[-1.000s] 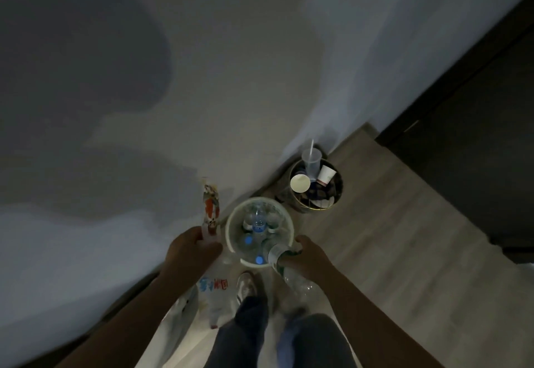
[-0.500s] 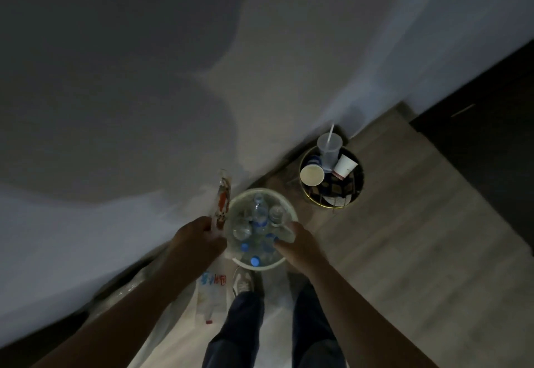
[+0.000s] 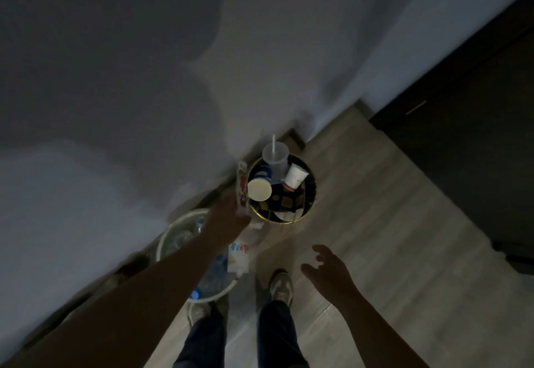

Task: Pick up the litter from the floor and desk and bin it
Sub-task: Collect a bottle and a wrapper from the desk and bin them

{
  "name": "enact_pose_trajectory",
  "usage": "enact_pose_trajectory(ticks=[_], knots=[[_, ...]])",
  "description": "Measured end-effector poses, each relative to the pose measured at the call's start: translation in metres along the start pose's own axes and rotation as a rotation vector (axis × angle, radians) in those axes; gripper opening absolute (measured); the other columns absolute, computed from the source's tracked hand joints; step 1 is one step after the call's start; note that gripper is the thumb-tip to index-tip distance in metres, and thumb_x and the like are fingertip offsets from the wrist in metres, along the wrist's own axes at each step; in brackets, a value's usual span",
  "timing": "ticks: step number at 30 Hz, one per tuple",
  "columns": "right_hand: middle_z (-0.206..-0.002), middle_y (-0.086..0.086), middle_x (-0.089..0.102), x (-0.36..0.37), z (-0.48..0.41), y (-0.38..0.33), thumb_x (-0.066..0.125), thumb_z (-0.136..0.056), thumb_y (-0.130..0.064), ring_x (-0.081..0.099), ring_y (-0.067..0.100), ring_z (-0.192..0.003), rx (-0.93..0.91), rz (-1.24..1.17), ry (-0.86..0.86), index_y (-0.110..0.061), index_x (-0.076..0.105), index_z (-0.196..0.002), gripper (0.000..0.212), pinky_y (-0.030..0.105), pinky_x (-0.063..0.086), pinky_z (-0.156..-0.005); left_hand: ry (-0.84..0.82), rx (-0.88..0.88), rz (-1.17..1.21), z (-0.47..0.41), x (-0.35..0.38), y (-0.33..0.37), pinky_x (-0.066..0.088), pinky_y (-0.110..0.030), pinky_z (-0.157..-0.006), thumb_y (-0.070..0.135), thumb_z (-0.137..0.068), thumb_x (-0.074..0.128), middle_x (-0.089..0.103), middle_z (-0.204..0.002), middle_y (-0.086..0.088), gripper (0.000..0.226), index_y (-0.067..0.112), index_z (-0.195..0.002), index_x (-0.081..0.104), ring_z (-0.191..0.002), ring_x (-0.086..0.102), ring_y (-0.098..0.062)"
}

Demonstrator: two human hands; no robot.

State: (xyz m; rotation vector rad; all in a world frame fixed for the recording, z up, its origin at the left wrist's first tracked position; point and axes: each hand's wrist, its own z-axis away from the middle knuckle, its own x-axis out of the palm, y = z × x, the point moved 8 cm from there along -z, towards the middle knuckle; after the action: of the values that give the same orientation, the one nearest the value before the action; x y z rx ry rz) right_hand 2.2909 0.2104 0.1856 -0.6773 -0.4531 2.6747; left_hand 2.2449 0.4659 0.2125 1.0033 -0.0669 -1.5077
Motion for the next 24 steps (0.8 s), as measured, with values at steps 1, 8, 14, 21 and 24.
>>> enact_pose_trajectory(ticks=[1, 8, 14, 21, 24], knots=[[-0.138, 0.009, 0.049, -0.008, -0.009, 0.006, 0.064, -0.087, -0.027, 0.049, 0.022, -0.125, 0.005, -0.006, 0.004, -0.021, 0.04, -0.141, 0.06, 0.031, 0.046, -0.093, 0.024, 0.011, 0.006, -0.015, 0.011, 0.012, 0.036, -0.012, -0.054, 0.008, -0.081, 0.066, 0.066, -0.1, -0.011, 0.033, 0.005, -0.113, 0.059, -0.076, 0.054, -0.012], [-0.142, 0.011, 0.047, -0.049, -0.078, 0.045, 0.063, -0.088, -0.026, 0.047, 0.023, -0.129, 0.015, -0.033, 0.044, -0.021, 0.038, -0.143, 0.06, 0.034, 0.046, -0.099, 0.101, 0.08, -0.054, -0.112, 0.083, 0.056, 0.052, -0.047, -0.084, 0.018, -0.085, 0.065, 0.064, -0.103, -0.017, 0.028, 0.003, -0.108, 0.058, -0.095, 0.062, -0.033], [-0.141, 0.011, 0.048, -0.058, -0.112, 0.071, 0.063, -0.089, -0.026, 0.049, 0.021, -0.125, 0.022, -0.049, 0.059, -0.02, 0.037, -0.144, 0.061, 0.025, 0.043, -0.088, 0.157, 0.134, -0.139, -0.152, 0.117, 0.048, 0.044, -0.041, -0.097, 0.018, -0.09, 0.061, 0.051, -0.128, -0.017, 0.046, 0.005, -0.132, 0.046, -0.116, 0.051, -0.03], [-0.141, 0.01, 0.048, -0.058, -0.117, 0.074, 0.063, -0.089, -0.027, 0.049, 0.021, -0.124, 0.042, -0.054, 0.054, -0.021, 0.036, -0.143, 0.061, 0.024, 0.042, -0.085, 0.049, 0.081, -0.31, -0.158, 0.117, 0.026, 0.037, -0.027, -0.09, 0.009, -0.09, 0.059, 0.056, -0.123, -0.019, 0.035, 0.0, -0.124, 0.054, -0.115, 0.053, -0.032], [-0.142, 0.01, 0.047, -0.059, -0.112, 0.064, 0.063, -0.088, -0.027, 0.049, 0.02, -0.125, 0.036, -0.057, 0.055, -0.021, 0.037, -0.143, 0.061, 0.024, 0.042, -0.086, -0.061, 0.089, -0.394, -0.149, 0.114, 0.017, 0.038, -0.035, -0.095, 0.015, -0.089, 0.06, 0.052, -0.128, -0.017, 0.042, 0.004, -0.128, 0.05, -0.118, 0.049, -0.031]])
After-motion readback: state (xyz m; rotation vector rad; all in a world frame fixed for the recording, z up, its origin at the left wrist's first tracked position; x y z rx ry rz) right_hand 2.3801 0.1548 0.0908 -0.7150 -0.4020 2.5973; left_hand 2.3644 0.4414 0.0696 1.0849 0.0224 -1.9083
